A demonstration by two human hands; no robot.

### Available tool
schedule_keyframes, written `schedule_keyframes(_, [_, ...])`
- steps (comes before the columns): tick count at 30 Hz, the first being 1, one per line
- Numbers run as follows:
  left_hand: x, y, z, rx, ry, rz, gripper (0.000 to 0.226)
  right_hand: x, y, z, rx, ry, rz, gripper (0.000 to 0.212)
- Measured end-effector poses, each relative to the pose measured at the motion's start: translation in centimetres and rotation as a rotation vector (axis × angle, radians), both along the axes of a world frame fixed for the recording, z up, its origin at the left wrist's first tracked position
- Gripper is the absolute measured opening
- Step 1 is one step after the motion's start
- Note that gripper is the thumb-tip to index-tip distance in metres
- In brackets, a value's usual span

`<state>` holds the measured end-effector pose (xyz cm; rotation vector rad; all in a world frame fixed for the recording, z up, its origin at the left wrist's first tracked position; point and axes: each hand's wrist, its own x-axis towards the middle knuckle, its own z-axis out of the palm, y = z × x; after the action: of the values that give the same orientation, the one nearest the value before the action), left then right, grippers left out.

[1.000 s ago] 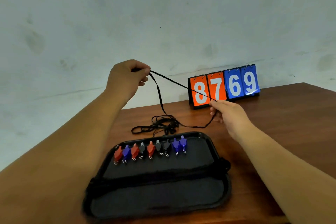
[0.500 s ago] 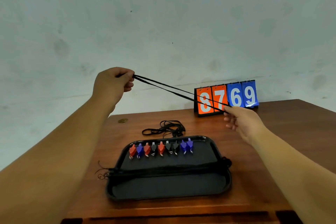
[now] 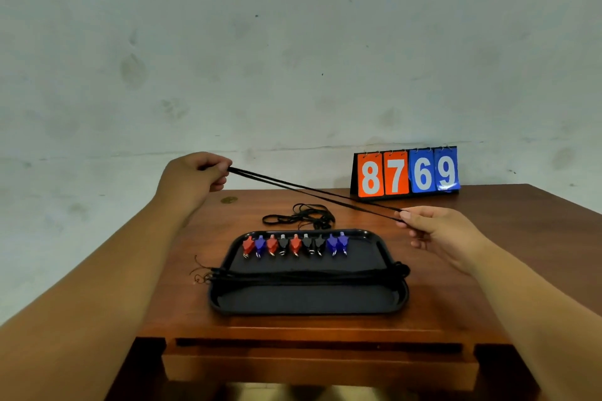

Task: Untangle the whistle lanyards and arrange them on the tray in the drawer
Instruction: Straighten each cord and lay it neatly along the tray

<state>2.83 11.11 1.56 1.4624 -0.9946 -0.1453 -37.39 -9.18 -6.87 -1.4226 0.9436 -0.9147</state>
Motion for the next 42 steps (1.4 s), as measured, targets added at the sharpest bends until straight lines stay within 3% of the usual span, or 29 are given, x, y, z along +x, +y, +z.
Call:
schedule_keyframes(9, [0.0,4.0,-5.6,0.127,-0.008,0.034,0.005,0.5,3.0,-1.7,-0.092,0.059,-0.129,0.012])
schedule_keyframes(18, [-0.2,6.0,-10.5,0.263,-0.049,0.060,0.012,0.6,5.5,-3.9,-0.317,0.349,-0.234,0.019])
schedule_keyframes(33, [-0.1,6.8,-14.4,0.303,-0.026,0.136,0.008,0.3,6.8,-5.7,-0.372,0.307,-0.242,0.011])
schedule_keyframes(42, [-0.4,7.2,-14.4,0.327,-0.032,0.140,0.010,0.6,6.5,-6.3,-0.387,0.386,-0.213,0.012])
